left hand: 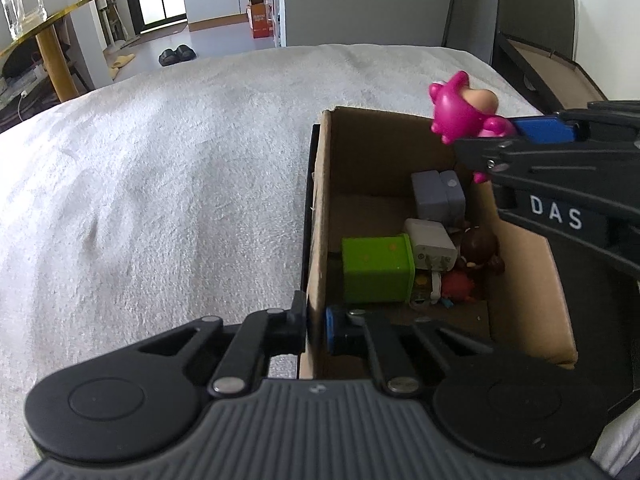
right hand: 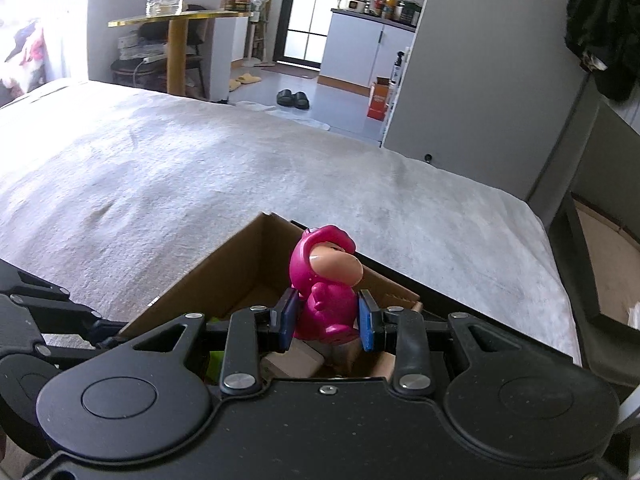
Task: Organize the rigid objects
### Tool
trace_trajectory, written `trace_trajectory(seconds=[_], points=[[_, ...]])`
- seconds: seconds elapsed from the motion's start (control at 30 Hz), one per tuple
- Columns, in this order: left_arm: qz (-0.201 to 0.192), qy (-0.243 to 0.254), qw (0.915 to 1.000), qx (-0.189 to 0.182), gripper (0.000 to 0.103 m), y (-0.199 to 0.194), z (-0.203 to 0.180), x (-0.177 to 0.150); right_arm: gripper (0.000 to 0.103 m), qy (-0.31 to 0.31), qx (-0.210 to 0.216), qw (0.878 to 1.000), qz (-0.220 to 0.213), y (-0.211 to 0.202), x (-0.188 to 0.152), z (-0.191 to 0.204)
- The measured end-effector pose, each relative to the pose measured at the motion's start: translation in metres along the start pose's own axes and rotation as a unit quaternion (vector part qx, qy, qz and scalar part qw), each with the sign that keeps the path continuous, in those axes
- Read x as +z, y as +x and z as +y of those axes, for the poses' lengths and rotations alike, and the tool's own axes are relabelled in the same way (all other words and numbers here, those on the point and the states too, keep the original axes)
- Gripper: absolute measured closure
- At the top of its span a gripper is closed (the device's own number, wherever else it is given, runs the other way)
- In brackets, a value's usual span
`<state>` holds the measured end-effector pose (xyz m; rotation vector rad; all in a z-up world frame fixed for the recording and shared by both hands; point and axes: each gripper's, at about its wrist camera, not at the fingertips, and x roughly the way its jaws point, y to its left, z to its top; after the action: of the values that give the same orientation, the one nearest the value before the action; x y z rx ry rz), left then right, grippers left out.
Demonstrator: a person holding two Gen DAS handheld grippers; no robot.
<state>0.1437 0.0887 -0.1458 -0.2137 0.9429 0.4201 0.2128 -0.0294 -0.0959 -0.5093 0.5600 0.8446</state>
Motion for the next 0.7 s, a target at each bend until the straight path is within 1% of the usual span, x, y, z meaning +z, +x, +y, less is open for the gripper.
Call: trace_trajectory(seconds=[0.2,0.27,0.3,0.43,0.7], points=[[-0.001,-0.002,1.0000,-0.007,0.095,-0.001,0.003,0.000,0.070,-0.004,0.009,1.000,-0.010,0.001,0.005,0.008],[-0.001,-0.003,1.0000,-0.007,0.095,-0.001,0.003,0.000,0.054,-0.003,0.006,1.000,-0.010,-0.001,0.006,0.010],[-0.001,-0.003,1.0000,-0.007,0.095,-0.001,0.003,0.000,0.053,-0.004,0.005,1.000,-0.011,-0.001,0.005,0.011],[-0.001,-0.002,1.0000,-0.004,0.095,-0.002,0.002,0.000,0.052,-0.002,0.001,1.000,-0.007,-0.006,0.000,0.008],[0.001,0.000,1.0000,0.004,0.095,-0.003,-0.001,0.001,0.052,0.027,-0.014,0.999,0.009,-0.015,-0.014,-0.009]])
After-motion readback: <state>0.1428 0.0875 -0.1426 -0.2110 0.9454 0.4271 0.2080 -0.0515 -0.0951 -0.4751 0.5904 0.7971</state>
